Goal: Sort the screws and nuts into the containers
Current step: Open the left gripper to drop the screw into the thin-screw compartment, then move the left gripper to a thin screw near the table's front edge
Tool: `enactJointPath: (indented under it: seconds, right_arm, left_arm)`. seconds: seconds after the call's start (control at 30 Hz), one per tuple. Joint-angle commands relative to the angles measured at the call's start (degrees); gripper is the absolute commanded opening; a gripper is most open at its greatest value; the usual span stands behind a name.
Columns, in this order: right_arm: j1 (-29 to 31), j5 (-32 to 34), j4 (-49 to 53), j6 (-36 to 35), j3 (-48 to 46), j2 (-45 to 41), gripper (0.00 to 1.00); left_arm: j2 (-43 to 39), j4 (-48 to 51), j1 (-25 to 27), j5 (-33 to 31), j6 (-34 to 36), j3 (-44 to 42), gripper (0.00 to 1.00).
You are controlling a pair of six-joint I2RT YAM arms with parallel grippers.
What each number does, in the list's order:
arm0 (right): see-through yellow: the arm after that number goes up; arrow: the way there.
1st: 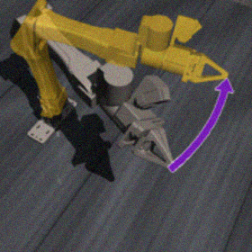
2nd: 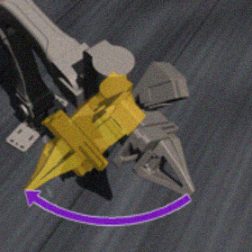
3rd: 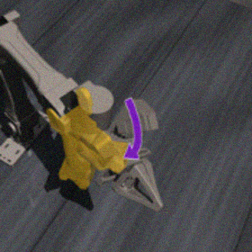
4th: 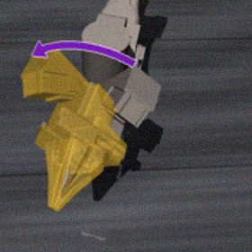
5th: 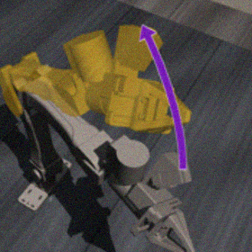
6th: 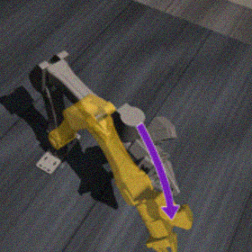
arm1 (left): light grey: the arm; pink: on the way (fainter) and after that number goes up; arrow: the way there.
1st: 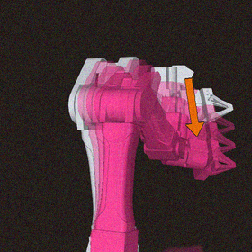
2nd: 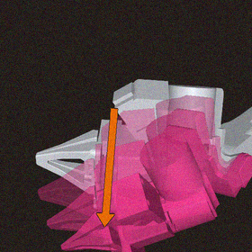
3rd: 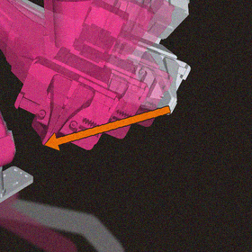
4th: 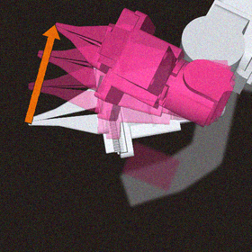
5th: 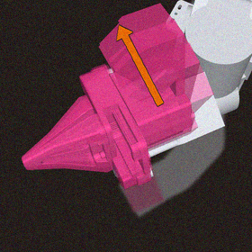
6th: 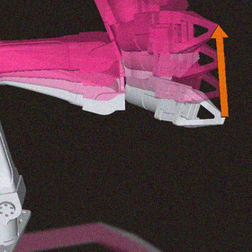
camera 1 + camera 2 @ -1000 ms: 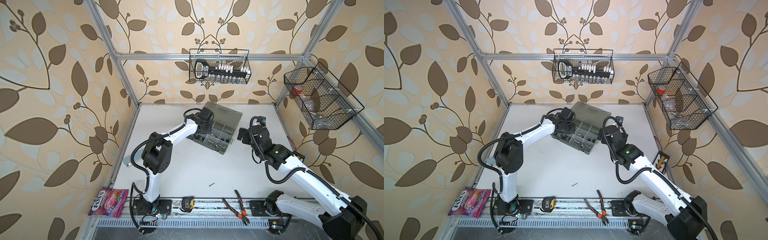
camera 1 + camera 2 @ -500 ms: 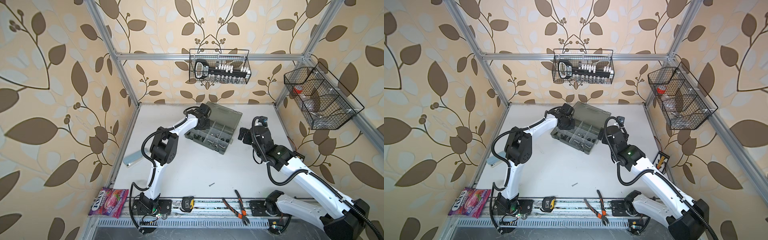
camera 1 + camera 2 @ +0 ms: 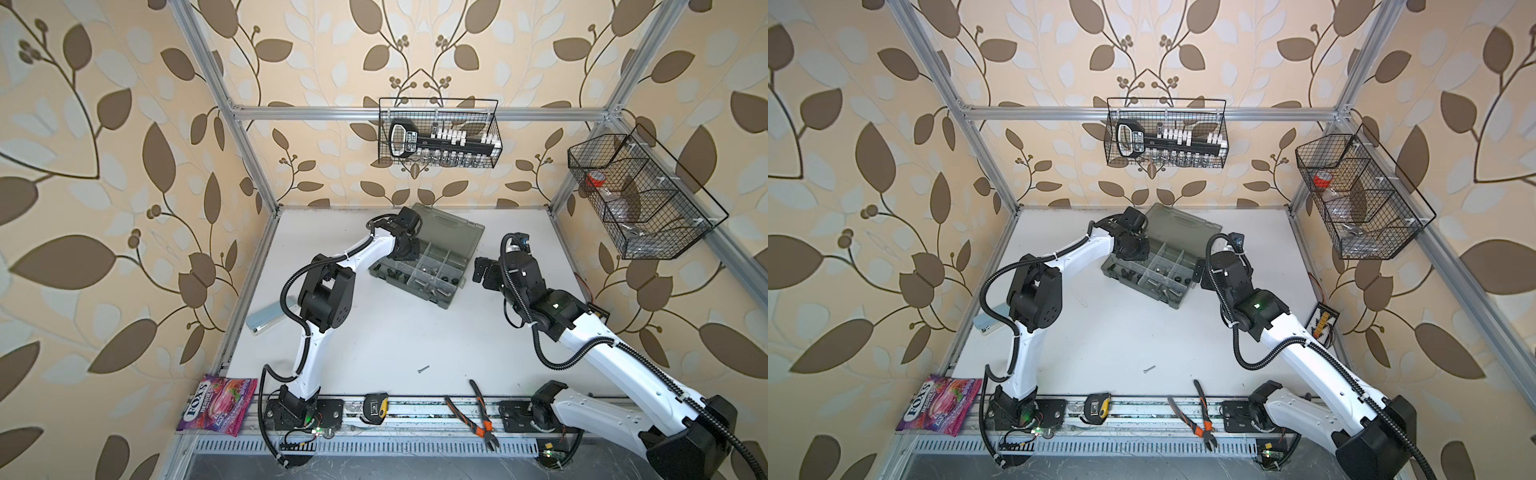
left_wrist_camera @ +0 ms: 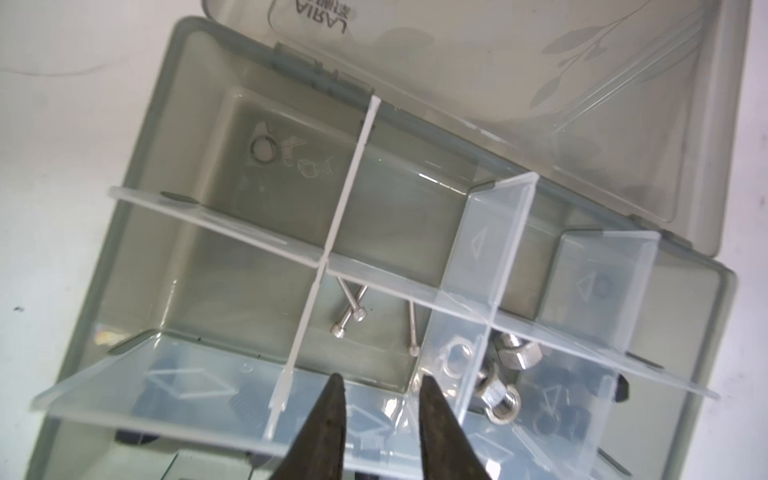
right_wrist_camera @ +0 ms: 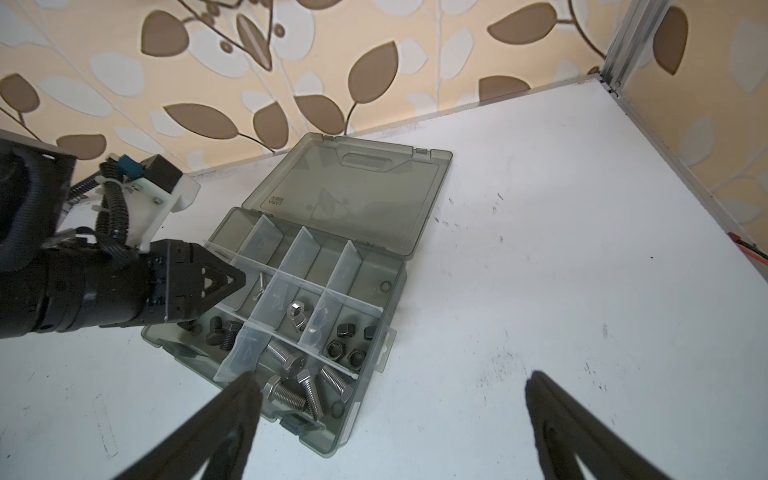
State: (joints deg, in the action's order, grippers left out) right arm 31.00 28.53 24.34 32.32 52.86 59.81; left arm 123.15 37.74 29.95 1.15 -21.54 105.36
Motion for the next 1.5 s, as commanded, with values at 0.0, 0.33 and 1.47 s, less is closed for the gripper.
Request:
enactJointPath:
  seconds: [0.0, 0.33, 1.47]
  right_arm:
    - [0.11, 1.17, 0.1, 0.02, -0.12, 0.48, 1.0]
    - [0.15, 2.37, 0.49, 0.31, -0.04, 1.5, 1.0]
    - [0.02, 3.55, 1.05, 0.64, -0.87, 2.39, 1.0]
  left_arm:
    - [-8.65, -0.18, 0.09, -0.14, -0.08, -2.04, 0.37]
    - [-23.63, -4.55, 0.13, -1.17, -0.4, -15.48, 0.76]
    - [-49.6, -14.67, 22.51, -2.07, 8.28, -55.66, 0.84]
